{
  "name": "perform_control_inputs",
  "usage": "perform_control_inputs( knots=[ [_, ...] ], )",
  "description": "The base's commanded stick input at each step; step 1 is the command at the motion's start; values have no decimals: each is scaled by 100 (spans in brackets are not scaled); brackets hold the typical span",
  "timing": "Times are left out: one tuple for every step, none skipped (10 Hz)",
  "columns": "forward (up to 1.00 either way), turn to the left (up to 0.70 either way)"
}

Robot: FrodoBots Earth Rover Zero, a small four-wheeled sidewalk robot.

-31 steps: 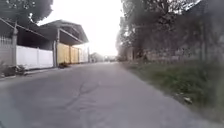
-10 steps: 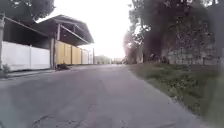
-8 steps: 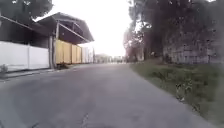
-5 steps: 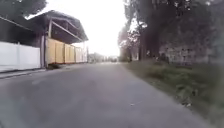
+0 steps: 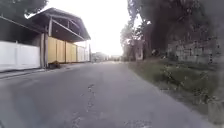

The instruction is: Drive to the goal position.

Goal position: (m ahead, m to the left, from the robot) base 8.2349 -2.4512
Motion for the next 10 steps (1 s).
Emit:
perform_control_inputs(
  knots=[
    [100, 0],
    [100, 0],
    [100, -40],
    [100, -40],
    [100, -40],
    [100, -40],
    [100, -9],
    [100, 0],
    [100, 0],
    [100, 0]
  ],
)
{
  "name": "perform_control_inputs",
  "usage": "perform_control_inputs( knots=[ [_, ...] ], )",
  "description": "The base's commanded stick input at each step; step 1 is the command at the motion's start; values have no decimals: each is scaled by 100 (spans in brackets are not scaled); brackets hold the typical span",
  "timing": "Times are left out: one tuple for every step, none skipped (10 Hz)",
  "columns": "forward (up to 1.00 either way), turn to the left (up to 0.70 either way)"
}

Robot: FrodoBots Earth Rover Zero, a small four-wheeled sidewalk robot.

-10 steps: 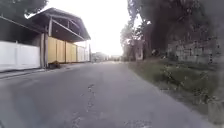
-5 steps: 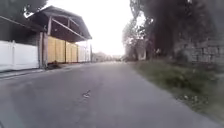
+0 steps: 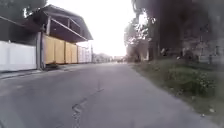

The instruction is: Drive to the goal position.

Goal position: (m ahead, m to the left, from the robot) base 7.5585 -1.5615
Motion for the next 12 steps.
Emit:
perform_control_inputs(
  knots=[
    [100, 0],
    [100, 0],
    [100, 0],
    [100, 0],
    [100, 0],
    [100, 0],
    [100, 0],
    [100, 0],
    [100, 0],
    [100, 0],
    [100, 0],
    [100, 0]
  ],
)
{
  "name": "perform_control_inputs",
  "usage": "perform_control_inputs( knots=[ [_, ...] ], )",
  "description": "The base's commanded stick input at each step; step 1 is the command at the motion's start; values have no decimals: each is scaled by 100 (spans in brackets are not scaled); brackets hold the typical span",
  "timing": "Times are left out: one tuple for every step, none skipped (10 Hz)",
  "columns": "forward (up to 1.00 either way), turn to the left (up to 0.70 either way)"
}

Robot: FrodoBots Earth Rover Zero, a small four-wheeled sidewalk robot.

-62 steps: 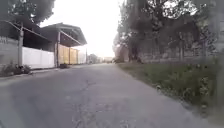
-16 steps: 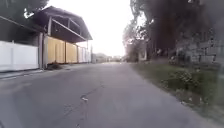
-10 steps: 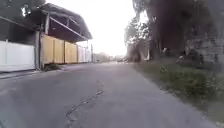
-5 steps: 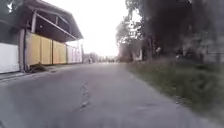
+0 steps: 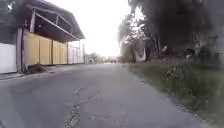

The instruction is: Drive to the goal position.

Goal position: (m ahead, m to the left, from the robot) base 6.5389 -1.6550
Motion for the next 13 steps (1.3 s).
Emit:
perform_control_inputs(
  knots=[
    [100, 0],
    [100, 0],
    [100, 0],
    [100, 0],
    [100, 0],
    [100, -8],
    [100, -34],
    [100, -40],
    [100, -24],
    [100, 0],
    [100, 0],
    [100, 0],
    [100, 0]
  ],
)
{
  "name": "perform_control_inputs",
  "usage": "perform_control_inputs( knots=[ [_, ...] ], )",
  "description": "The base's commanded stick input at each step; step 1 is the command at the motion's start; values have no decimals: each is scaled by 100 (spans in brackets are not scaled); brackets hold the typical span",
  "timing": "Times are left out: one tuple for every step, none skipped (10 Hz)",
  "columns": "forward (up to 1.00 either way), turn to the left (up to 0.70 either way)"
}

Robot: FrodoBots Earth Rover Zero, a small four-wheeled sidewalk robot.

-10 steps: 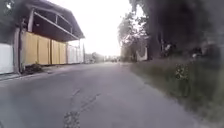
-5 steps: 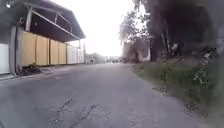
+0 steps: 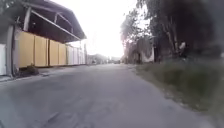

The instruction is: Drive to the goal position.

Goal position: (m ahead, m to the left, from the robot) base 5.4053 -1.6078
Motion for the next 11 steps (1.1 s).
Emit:
perform_control_inputs(
  knots=[
    [100, 0],
    [100, 0],
    [100, 0],
    [100, 0],
    [100, 0],
    [100, 0],
    [100, 0],
    [100, 0],
    [100, 0],
    [100, -40],
    [100, -40]
  ],
)
